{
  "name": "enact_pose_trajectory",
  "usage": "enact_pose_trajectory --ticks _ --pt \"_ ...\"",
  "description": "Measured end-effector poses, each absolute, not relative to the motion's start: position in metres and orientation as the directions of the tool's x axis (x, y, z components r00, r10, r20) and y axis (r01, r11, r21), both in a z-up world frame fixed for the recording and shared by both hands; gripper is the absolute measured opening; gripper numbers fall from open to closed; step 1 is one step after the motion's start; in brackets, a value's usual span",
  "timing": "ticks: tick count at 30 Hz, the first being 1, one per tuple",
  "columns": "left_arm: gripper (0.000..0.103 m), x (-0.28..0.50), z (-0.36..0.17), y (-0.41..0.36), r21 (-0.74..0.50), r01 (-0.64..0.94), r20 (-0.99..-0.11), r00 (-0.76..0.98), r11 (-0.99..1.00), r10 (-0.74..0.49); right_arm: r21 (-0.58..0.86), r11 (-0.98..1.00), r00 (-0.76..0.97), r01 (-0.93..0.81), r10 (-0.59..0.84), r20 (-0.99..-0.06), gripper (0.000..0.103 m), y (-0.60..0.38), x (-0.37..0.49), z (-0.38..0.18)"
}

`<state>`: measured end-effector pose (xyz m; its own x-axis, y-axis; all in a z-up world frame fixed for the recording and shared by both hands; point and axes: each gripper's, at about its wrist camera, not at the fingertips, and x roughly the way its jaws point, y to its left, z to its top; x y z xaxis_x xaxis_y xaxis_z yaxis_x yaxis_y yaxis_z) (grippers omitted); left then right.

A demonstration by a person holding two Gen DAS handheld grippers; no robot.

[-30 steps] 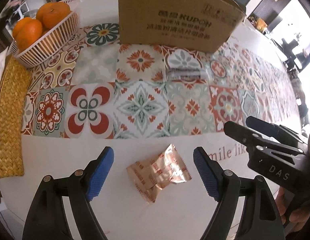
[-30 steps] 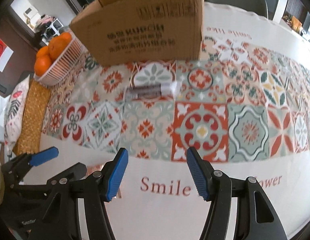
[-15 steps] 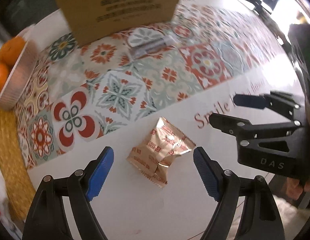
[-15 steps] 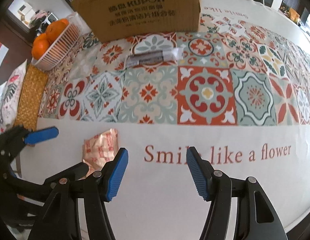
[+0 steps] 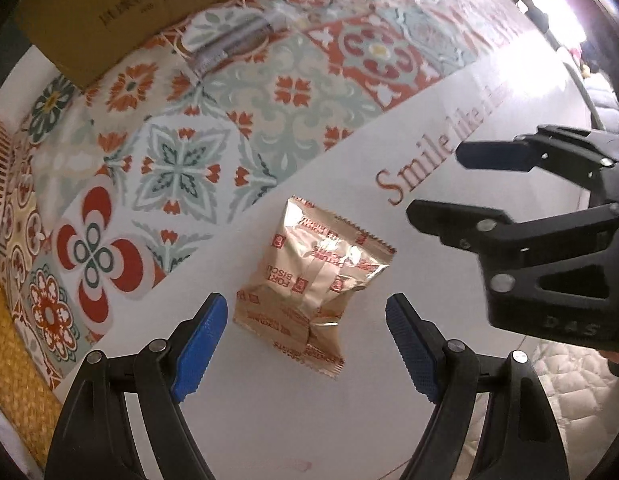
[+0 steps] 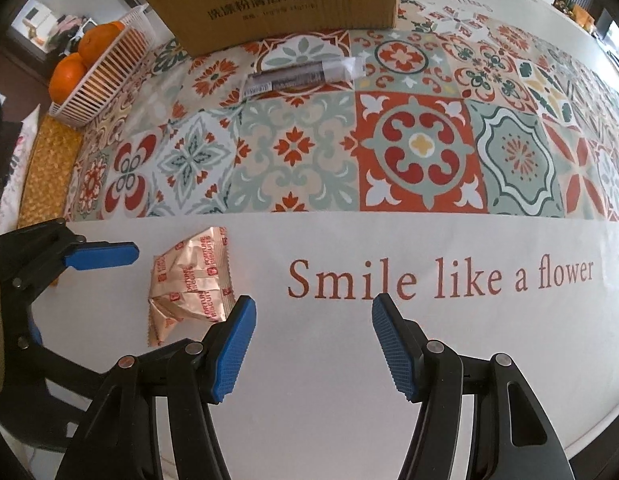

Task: Organize soft objects
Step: 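Move the left tool to the gold biscuit packet while the right tool approaches the snack stick, then close the left tool on the biscuit packet while the right tool grips the snack stick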

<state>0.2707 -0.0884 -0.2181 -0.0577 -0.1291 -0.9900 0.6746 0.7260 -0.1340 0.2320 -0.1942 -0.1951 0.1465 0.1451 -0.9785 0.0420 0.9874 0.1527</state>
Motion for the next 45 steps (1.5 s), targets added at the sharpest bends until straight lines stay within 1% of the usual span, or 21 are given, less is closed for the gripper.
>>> enact_pose_trajectory --ticks 4,9,15,20,21,28,36,41,45 --pt "0.078 0.274 -0.227 -0.09 -0.144 0.658 -0.988 -0.058 0.74 -0.141 0.147 0.988 0.133 0.045 0.14 -0.981 0.062 -0.194 0.236 -0.202" --pt "0.066 0.283 -0.23 -0.078 -0.15 0.591 -0.986 -0.025 0.792 -0.168 0.147 0.989 0.119 0.032 0.142 -0.983 0.062 -0.194 0.245 -0.209" --pt "0.055 0.29 -0.229 -0.06 -0.187 0.465 -0.976 0.012 0.865 -0.217 0.136 0.991 0.117 -0.01 0.137 -0.984 0.062 -0.196 0.264 -0.213" --pt "0.054 0.28 -0.224 -0.038 -0.24 0.316 -0.962 0.045 0.918 -0.268 0.125 0.987 0.115 -0.103 0.136 -0.984 0.062 -0.19 0.284 -0.212" --pt "0.052 0.279 -0.223 -0.032 -0.249 0.284 -0.96 0.053 0.926 -0.274 0.12 0.985 0.114 -0.127 0.134 -0.984 0.062 -0.186 0.289 -0.211" --pt "0.048 0.276 -0.212 -0.002 -0.299 0.047 -0.944 0.13 0.953 -0.302 0.058 0.939 0.116 -0.34 0.103 -0.988 0.062 -0.165 0.322 -0.205" --pt "0.047 0.29 -0.204 -0.007 -0.362 -0.162 -0.925 0.189 0.918 -0.331 0.002 0.821 0.115 -0.57 0.083 -0.99 0.062 -0.15 0.363 -0.201" --pt "0.047 0.305 -0.201 -0.036 -0.359 -0.221 -0.924 0.218 0.907 -0.313 -0.017 0.721 0.092 -0.693 0.064 -0.994 0.062 -0.14 0.382 -0.206" --pt "0.047 0.316 -0.202 -0.045 -0.356 -0.255 -0.926 0.226 0.899 -0.303 -0.023 0.668 0.077 -0.744 0.052 -0.996 0.062 -0.136 0.394 -0.213"
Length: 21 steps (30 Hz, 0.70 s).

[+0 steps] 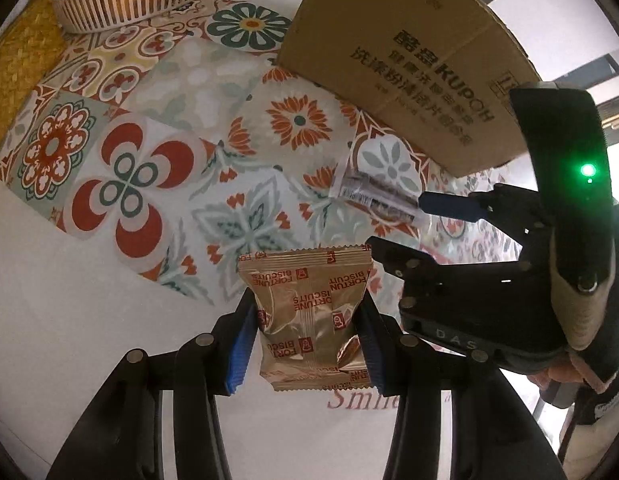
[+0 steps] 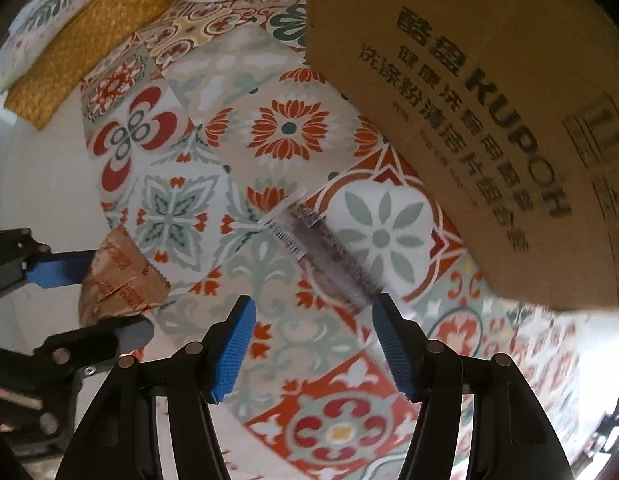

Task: Organize soft objects
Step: 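Close the left tool on the biscuit packet while the right tool grips the snack stick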

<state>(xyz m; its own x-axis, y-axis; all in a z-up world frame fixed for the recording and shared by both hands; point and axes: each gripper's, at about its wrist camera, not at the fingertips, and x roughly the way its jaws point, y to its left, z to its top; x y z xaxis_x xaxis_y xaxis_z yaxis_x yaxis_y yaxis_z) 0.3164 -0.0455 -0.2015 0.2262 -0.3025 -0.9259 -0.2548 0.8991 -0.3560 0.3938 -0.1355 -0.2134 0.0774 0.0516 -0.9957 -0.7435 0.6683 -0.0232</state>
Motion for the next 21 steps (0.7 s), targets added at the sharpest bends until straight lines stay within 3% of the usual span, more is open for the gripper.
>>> enact_pose_trajectory --ticks 9,14,21 --pt "0.047 0.331 -0.22 -0.059 -0.344 -0.3 -0.935 0.201 0.89 -0.293 -0.028 0.596 0.094 -0.802 0.079 -0.992 0.06 -0.129 0.413 -0.229" --pt "0.047 0.332 -0.222 -0.058 -0.349 -0.307 -0.933 0.204 0.885 -0.297 -0.001 0.624 0.088 -0.782 0.109 -0.99 0.041 -0.121 0.422 -0.238" --pt "0.047 0.328 -0.217 -0.048 -0.333 -0.285 -0.935 0.221 0.899 -0.277 0.024 0.715 0.097 -0.699 0.128 -0.987 0.029 -0.14 0.424 -0.236"
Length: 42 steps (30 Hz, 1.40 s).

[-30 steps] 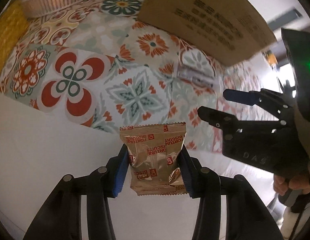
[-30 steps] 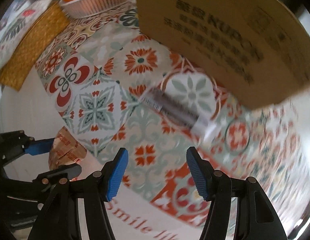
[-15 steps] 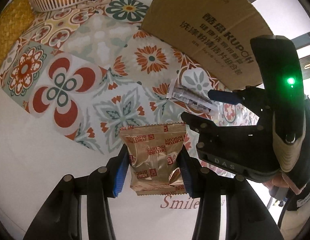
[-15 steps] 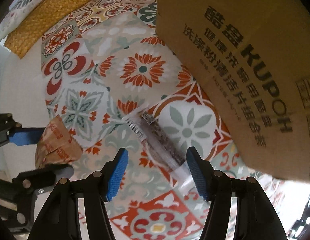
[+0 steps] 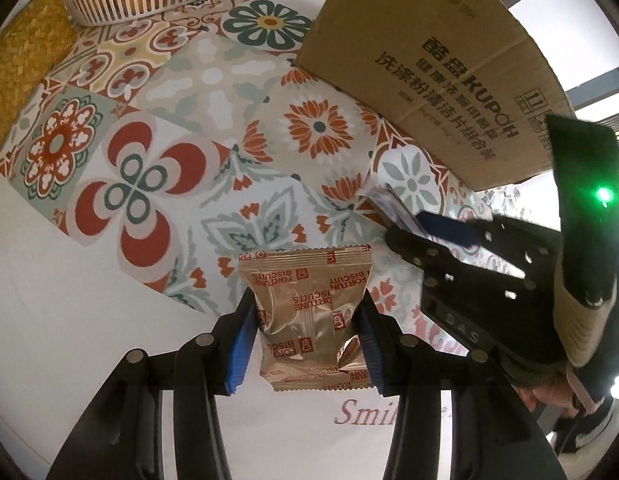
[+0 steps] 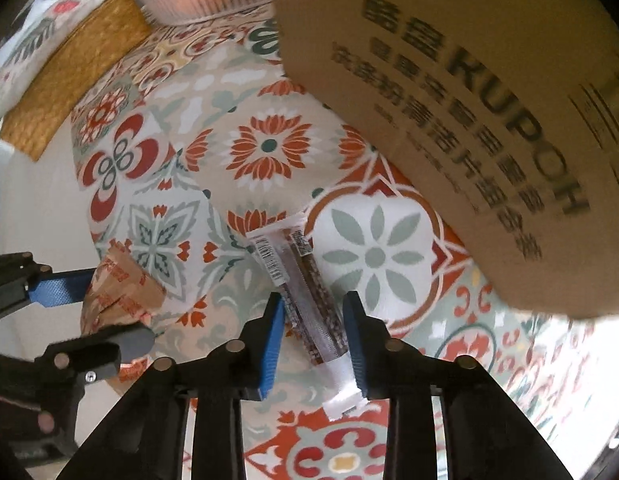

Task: Organize soft objects
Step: 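Close the left tool on the biscuit packet while the right tool grips the snack stick, then lift and carry the biscuit packet and snack stick over the box with both tools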

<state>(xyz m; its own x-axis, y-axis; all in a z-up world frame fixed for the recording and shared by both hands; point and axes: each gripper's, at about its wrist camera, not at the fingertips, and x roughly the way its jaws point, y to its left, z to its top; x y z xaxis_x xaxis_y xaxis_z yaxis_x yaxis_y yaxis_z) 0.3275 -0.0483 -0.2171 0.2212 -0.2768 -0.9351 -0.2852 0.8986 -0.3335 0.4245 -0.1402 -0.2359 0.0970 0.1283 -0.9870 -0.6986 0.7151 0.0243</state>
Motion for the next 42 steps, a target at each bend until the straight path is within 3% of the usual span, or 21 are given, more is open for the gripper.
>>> enact_pose_trajectory --ticks 8,25,42 --pt "0.046 0.326 -0.21 -0.046 -0.341 -0.204 -0.927 0.233 0.917 -0.293 0.1 0.851 0.142 -0.516 0.201 -0.969 0.025 -0.17 0.402 -0.229" --pt "0.046 0.335 -0.151 -0.05 -0.258 0.051 -0.895 0.363 0.965 -0.258 0.239 0.951 0.312 -0.198 0.292 -0.904 0.025 -0.22 0.345 -0.16" --pt "0.046 0.353 -0.075 -0.052 -0.224 0.213 -0.812 0.498 0.951 -0.303 0.214 0.973 0.53 -0.089 0.228 -0.817 0.025 -0.214 0.334 -0.082"
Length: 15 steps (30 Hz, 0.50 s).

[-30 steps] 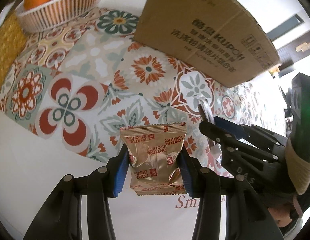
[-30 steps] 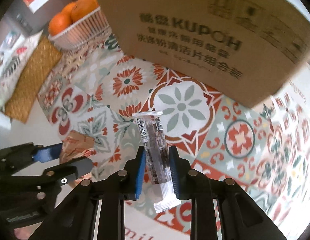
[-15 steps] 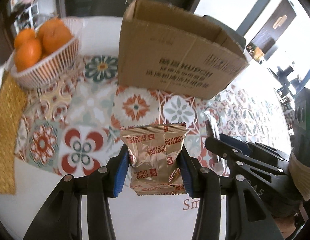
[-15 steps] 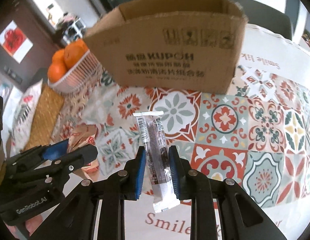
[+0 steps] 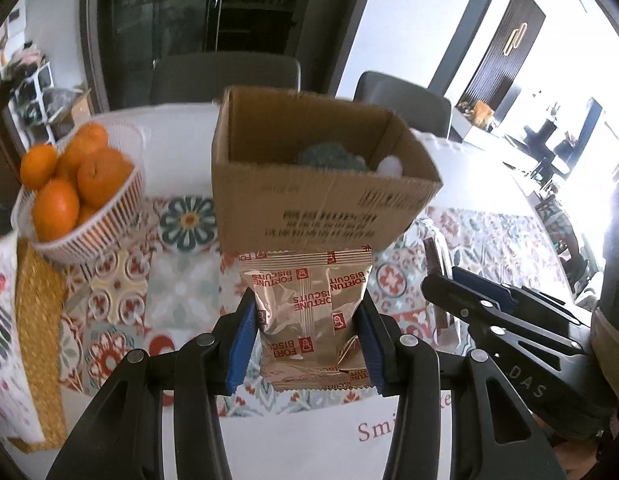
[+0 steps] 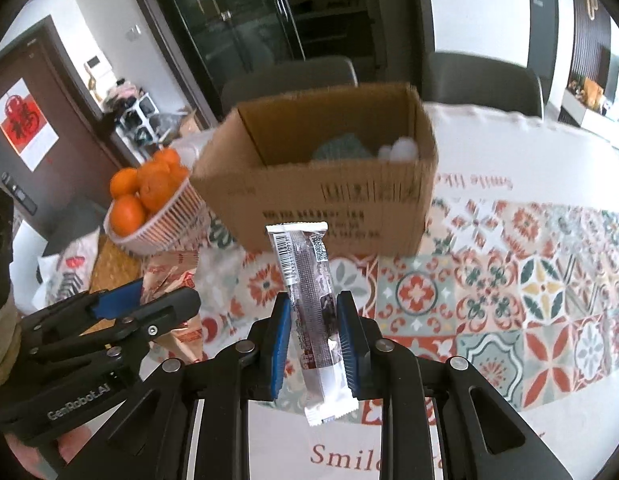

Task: Organize soft objects
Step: 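Lift and carry the biscuit packet and snack stick over the box with both tools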

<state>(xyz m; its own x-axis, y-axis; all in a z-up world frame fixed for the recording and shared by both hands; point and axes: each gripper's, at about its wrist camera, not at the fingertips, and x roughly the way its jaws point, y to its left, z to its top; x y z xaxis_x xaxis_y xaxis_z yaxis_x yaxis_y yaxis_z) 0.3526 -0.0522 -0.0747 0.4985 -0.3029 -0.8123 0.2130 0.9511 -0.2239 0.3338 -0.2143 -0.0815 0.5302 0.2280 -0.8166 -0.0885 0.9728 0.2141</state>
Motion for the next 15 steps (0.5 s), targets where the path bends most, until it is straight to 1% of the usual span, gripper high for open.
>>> enact_pose_trajectory --ticks 15 --pt "0.046 0.388 -0.009 -0.052 -0.202 0.284 -0.729 0.596 0.937 -0.338 0.23 0.97 0.665 -0.081 0.224 -0.713 0.025 -0.214 0.354 -0.015"
